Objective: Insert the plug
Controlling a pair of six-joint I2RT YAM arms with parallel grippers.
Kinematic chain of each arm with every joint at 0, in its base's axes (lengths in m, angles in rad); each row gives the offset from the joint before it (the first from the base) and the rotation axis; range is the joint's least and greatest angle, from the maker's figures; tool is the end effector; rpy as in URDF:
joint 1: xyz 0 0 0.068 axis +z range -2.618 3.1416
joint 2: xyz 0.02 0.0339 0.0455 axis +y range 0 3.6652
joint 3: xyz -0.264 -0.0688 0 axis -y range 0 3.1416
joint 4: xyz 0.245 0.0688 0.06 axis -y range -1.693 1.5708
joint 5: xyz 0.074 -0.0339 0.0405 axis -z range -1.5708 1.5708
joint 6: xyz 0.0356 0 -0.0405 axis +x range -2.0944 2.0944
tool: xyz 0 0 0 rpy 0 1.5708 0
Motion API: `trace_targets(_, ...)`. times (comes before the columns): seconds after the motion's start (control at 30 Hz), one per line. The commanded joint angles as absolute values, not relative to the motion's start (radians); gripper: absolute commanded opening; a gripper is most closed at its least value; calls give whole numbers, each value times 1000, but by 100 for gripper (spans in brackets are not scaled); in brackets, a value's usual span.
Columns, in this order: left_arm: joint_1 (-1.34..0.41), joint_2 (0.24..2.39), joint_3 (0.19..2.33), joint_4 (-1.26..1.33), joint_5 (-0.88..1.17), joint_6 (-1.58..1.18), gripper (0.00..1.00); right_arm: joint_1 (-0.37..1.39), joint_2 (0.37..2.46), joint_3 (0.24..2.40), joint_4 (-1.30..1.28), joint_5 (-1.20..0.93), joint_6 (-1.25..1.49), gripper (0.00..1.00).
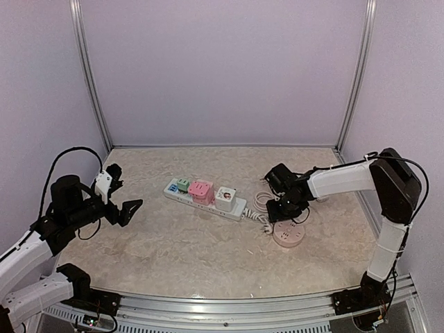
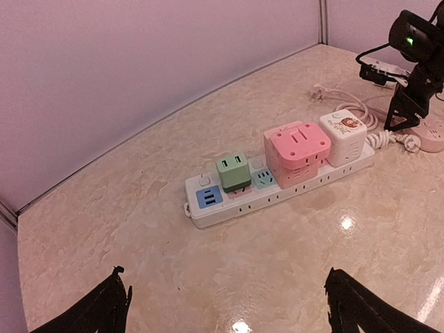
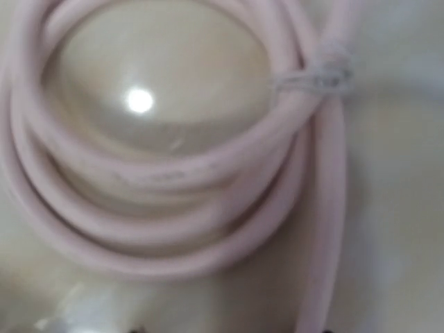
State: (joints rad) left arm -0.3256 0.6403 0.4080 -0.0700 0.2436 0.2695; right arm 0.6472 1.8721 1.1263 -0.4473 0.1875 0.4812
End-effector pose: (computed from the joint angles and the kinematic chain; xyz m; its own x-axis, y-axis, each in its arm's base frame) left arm 0.1528 -0.0606 0.2409 -0.1312 0.3170 -0.9393 0.5846 0.7899 0.1850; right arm 0.2906 0.2113 0.1421 -0.9061 -0.1149 -0.4071 -0.1333 0.9909 0.0171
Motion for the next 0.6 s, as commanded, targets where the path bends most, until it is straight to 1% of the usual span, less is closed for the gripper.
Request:
trace_targets(0.0, -318, 636, 395, -71, 268, 271, 96, 775, 1878, 992, -502, 91, 668, 52)
trace_targets(0.1, -318, 637, 391, -60, 278, 262, 96, 828, 1851, 998, -456, 97, 779, 50)
trace_targets(0.27, -318, 624, 393, -74, 278, 260, 96, 868, 1796, 1086, -470, 165, 816, 54)
trace_targets(0.3, -319, 620, 393, -79, 278, 260, 96, 866, 1771, 1101, -496, 205, 805, 57)
trace_targets(0.4, -320, 606, 387, -84, 279, 259, 95, 811, 1694, 1143, -627, 326, 763, 68)
trace_targets(0.47, -321, 594, 380, -77, 280, 253, 95, 728, 1650, 1159, -691, 368, 728, 80)
trace_targets(0.57, -322, 585, 369, -65, 284, 245, 95, 561, 1587, 1150, -704, 399, 694, 92)
